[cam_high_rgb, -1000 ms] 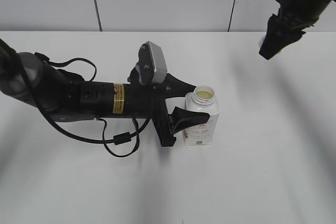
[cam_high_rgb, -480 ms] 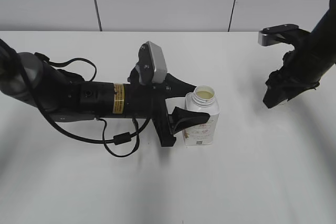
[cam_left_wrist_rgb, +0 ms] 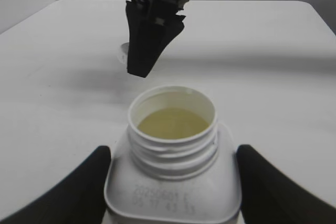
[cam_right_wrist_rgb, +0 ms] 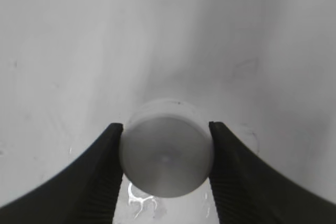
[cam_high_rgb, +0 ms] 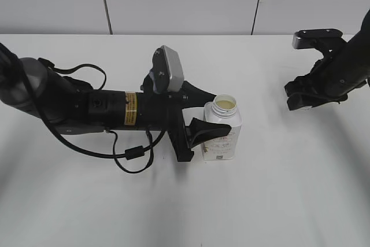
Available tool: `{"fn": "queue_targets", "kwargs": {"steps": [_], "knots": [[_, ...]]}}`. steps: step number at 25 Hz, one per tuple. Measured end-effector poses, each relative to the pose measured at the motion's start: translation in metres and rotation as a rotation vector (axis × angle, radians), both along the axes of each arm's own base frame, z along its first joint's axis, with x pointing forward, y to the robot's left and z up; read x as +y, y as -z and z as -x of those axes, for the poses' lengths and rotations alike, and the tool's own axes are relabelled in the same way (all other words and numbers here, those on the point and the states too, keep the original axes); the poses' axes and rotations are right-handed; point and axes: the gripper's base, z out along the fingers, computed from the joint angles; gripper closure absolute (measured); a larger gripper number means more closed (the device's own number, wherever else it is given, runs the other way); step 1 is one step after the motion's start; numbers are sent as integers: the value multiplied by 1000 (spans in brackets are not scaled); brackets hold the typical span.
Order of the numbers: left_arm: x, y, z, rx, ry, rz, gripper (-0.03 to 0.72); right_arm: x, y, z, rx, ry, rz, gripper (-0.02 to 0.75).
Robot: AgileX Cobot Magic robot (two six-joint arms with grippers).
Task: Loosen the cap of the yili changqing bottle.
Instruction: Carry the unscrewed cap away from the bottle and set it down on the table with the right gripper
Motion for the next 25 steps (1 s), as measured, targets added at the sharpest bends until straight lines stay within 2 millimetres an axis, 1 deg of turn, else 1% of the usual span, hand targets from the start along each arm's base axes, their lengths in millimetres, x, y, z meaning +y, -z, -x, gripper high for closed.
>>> {"fn": "queue_targets", "kwargs": {"steps": [3, 8, 12, 17, 20, 23, 25], "knots": [[0, 0, 0, 0, 0, 0, 249, 0, 3, -2, -9, 14, -5, 349], [0, 0, 0, -1, 0, 1, 249, 1, 21, -3, 32, 32, -12, 349], [0, 0, 0, -1, 0, 1, 249, 1, 24, -3, 37, 42, -19, 349], [0, 0, 0, -1, 0, 1, 249, 1, 33, -3, 58, 47, -19, 349], [0, 0, 0, -1, 0, 1, 249, 2, 34, -4, 63, 60, -31, 349], [0, 0, 0, -1, 0, 1, 249, 2, 34, -4, 65, 72, -42, 311], [0, 0, 0, -1, 0, 1, 249, 2, 34, -4, 65, 74, -44, 247]]}}
